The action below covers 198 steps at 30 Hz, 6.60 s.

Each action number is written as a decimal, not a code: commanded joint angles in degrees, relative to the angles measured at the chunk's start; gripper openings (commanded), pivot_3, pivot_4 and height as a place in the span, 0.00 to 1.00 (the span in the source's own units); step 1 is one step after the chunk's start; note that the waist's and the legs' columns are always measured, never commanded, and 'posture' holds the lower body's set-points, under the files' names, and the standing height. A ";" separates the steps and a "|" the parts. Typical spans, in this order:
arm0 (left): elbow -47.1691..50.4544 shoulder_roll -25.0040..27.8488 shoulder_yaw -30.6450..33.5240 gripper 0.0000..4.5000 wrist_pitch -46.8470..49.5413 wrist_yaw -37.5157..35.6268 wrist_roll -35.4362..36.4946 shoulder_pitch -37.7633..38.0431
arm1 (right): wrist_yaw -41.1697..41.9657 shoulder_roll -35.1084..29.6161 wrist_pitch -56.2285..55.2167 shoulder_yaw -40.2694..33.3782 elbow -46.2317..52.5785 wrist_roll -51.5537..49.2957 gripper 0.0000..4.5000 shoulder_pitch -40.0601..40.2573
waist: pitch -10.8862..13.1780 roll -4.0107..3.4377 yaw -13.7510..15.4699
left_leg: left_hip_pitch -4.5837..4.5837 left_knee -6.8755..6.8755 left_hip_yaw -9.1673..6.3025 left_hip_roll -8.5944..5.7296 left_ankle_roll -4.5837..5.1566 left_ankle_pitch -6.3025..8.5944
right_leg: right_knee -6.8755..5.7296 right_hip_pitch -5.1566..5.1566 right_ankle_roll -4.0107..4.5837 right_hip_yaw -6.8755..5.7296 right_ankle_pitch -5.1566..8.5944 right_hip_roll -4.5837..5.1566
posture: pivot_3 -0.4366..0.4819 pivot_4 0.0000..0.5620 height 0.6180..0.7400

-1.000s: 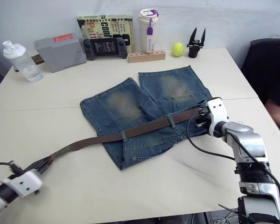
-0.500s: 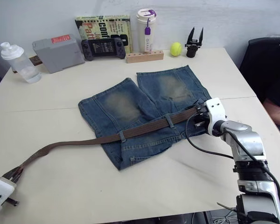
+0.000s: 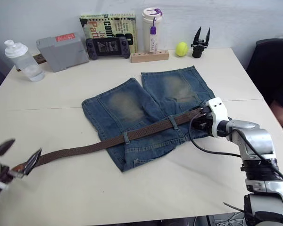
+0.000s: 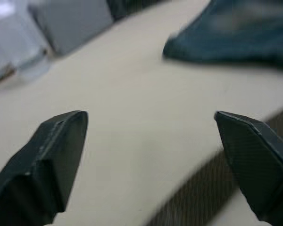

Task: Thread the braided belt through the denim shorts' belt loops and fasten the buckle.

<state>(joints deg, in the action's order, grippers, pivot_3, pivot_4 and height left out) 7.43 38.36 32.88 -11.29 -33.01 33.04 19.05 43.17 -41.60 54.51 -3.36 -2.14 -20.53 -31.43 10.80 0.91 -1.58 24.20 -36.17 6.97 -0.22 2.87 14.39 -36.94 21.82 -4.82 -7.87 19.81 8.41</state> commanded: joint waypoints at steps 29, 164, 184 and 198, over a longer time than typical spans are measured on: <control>-7.77 -1.82 -59.91 0.74 18.43 -31.55 -24.59 -51.81 | 14.62 -30.05 12.88 -30.35 38.11 -18.58 1.00 25.65 | 0.74 -0.27 3.07 | 0.05 -0.28 -0.11 -0.05 0.47 -0.36 | 0.20 -0.32 -0.27 -0.09 -0.19 -0.07 | 0.48 0.27 0.64; -12.96 21.30 -23.62 0.00 -6.28 -58.49 -6.11 -3.05 | 10.26 2.87 -112.97 -11.72 11.82 17.31 0.20 64.17 | 0.50 -0.15 1.41 | -0.59 -0.76 0.15 -0.11 0.22 0.36 | -0.14 -0.58 -0.42 0.29 -0.13 0.04 | 0.48 0.27 0.64; -18.26 22.43 -5.57 1.00 66.74 -37.69 34.19 -23.59 | 5.82 -13.77 -77.97 -15.57 -13.61 -2.37 1.00 37.38 | 0.78 -0.51 0.97 | -1.08 -1.04 -0.35 -0.03 0.44 0.80 | -0.54 -1.18 0.07 0.12 0.53 0.05 | 0.48 0.27 0.64; -23.12 5.35 -34.85 1.00 53.14 -12.96 -4.67 -56.28 | 10.69 -1.42 -20.59 16.73 -7.91 1.91 1.00 -13.69 | 0.71 -0.10 0.31 | 0.28 -1.83 -0.28 -0.16 0.57 0.26 | -1.54 -0.20 -0.25 -0.08 0.48 0.04 | 0.48 0.27 0.64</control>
<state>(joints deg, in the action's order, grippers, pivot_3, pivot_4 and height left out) -14.71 43.67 0.40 43.67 -45.27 32.13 -37.15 52.41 -42.88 33.97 13.17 -8.40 -20.35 -44.04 11.51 0.81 -1.28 24.46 -38.05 6.75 -0.40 3.50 14.69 -38.43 21.60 -5.14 -7.92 20.26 8.44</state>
